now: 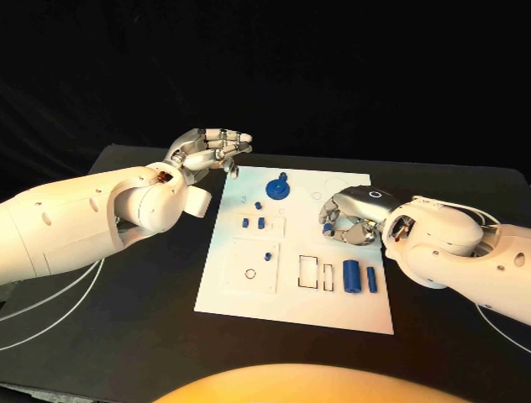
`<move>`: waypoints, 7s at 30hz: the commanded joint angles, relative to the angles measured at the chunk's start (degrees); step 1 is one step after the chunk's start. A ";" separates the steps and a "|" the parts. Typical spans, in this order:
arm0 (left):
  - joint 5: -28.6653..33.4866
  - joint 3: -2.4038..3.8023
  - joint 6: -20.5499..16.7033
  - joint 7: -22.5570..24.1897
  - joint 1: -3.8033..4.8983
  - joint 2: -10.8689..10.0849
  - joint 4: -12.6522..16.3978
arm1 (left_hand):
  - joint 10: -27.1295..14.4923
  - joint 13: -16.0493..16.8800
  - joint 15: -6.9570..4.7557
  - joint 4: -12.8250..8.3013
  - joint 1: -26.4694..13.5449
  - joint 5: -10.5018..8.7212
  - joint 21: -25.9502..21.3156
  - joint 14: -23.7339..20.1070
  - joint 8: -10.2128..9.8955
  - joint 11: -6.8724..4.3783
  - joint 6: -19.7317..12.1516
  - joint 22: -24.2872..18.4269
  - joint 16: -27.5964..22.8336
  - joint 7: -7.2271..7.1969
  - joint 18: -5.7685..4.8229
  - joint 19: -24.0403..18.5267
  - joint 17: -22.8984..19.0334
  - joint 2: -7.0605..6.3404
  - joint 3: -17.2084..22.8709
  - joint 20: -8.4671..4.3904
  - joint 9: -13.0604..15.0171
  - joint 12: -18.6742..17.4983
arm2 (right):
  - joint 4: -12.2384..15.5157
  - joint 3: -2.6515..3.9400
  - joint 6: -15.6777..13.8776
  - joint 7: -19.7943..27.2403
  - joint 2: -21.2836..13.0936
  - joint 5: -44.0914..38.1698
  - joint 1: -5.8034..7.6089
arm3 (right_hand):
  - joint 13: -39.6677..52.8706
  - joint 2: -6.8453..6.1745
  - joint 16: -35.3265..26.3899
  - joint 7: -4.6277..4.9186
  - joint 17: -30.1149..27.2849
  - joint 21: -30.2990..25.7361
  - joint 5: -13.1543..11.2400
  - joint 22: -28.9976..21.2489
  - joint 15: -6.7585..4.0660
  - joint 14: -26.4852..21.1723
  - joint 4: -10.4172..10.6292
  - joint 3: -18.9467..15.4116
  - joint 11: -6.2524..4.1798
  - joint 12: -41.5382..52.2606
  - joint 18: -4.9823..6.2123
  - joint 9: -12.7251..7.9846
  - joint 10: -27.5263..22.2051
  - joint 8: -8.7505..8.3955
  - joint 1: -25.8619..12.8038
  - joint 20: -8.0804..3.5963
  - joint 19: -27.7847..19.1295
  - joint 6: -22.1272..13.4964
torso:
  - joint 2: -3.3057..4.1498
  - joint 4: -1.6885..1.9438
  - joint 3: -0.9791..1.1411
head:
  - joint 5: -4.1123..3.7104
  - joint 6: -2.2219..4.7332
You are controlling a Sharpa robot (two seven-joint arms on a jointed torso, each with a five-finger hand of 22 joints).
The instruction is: Assemble the parts on the task board
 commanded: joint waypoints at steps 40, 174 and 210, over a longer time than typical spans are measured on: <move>0.23 0.01 0.77 -0.06 -0.03 0.46 -0.37 | -0.81 0.11 0.00 -0.08 -0.82 0.29 -0.25 -0.49 -0.07 0.21 -0.61 -0.08 -0.17 0.00 0.69 -0.46 -0.23 -0.05 0.50 0.27 0.01 0.60 | 9.75 0.83 -10.61 0.07 -4.45 -1.87 2.06 | 0.74 0.32 0.90 -1.07 0.98 3.59 -2.95 10.15 -1.67 2.77 -6.04 11.68 -1.43 -1.68 -0.84 4.79 7.38 6.19 -0.34 -1.32 1.90 5.26 | -0.10 -0.12 -0.06 | -0.20 0.18; 0.22 -0.60 1.65 -0.69 -0.05 0.79 -0.34 | -1.60 0.25 0.15 -0.12 -1.44 0.26 -0.47 -0.76 0.14 0.36 -0.98 -0.35 -0.10 0.11 0.73 -0.66 -0.55 0.01 0.65 0.41 0.10 1.06 | 17.19 -1.36 -10.75 -6.30 -18.43 20.60 -3.49 | 69.27 -0.97 4.42 -2.24 7.60 9.70 7.20 12.94 -3.32 4.16 4.86 -12.87 -3.42 65.93 -2.07 11.56 18.09 10.05 -10.19 -2.88 4.52 -0.59 | -1.37 -2.01 -0.73 | -8.39 0.20; 0.16 -0.76 2.08 -0.93 -0.07 0.38 0.04 | -1.78 0.31 0.20 -0.03 -1.77 0.25 -0.56 -0.75 0.26 0.38 -1.05 -0.44 0.00 0.13 0.74 -0.73 -0.46 0.04 0.64 0.46 0.15 1.26 | 13.53 -1.60 -9.52 -17.95 -11.30 8.05 -8.80 | 71.01 1.04 5.03 -2.51 9.15 11.92 5.87 13.67 -3.40 4.35 5.04 -19.49 -3.58 66.48 -2.48 12.82 18.22 11.32 -14.86 -2.91 4.95 -0.89 | -1.41 -2.08 -0.82 | -8.18 -0.71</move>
